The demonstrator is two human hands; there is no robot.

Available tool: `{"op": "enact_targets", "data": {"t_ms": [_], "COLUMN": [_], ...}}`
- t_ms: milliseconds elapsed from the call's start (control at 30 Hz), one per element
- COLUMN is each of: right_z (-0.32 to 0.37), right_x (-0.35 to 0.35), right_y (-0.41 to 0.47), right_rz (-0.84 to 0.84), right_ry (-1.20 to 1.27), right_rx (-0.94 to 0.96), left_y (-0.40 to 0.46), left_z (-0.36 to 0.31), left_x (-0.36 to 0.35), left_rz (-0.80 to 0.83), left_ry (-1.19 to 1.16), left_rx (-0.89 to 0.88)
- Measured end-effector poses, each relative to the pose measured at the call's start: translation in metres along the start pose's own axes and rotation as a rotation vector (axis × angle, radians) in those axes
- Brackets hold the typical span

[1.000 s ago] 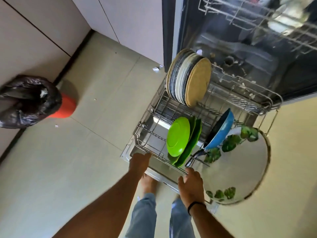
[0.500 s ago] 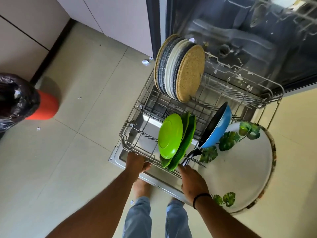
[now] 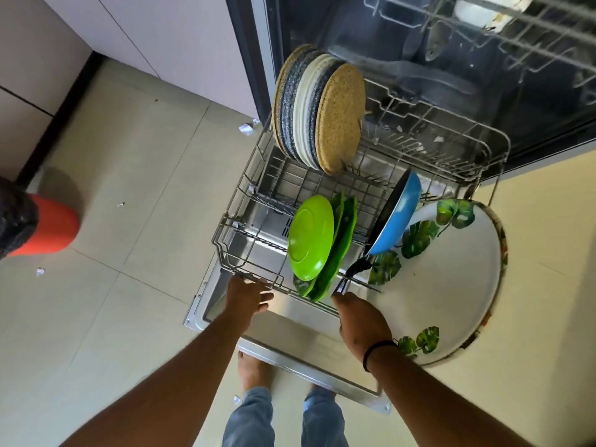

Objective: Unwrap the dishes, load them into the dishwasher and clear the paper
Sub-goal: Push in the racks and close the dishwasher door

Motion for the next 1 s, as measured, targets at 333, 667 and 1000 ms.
{"op": "enact_targets", "data": {"t_ms": [333,667,1000], "right_z": [-0.026,-0.063,-0.097], "right_x": [0.044,0.096,0.155], "right_y": [0.023,0.044,0.068], "right_rz": [-0.054,-0.149,-0.278], "right_ry": [0.008,0.167,0.260], "right_rx": [-0.068,-0.138,-0.196], "left_y": [0.026,0.052,0.081], "left_z": [-0.040,-0.088,-0.140], "left_x": [-0.021,-0.057,-0.094], "left_rz": [0.015,0.104,0.125], "left_ry": [0.076,0.031,0.025], "left_rx": [-0.074,-0.170,-0.254]}}
Point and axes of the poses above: each hand's wrist, its own y-axis towards the middle knuckle, its own x-axis out of the back of the hand, z = x × y, the point moved 7 cm from there along y, towards the middle knuckle, and after that the axes turned 13 degrees about z, right-handed, at the moved point
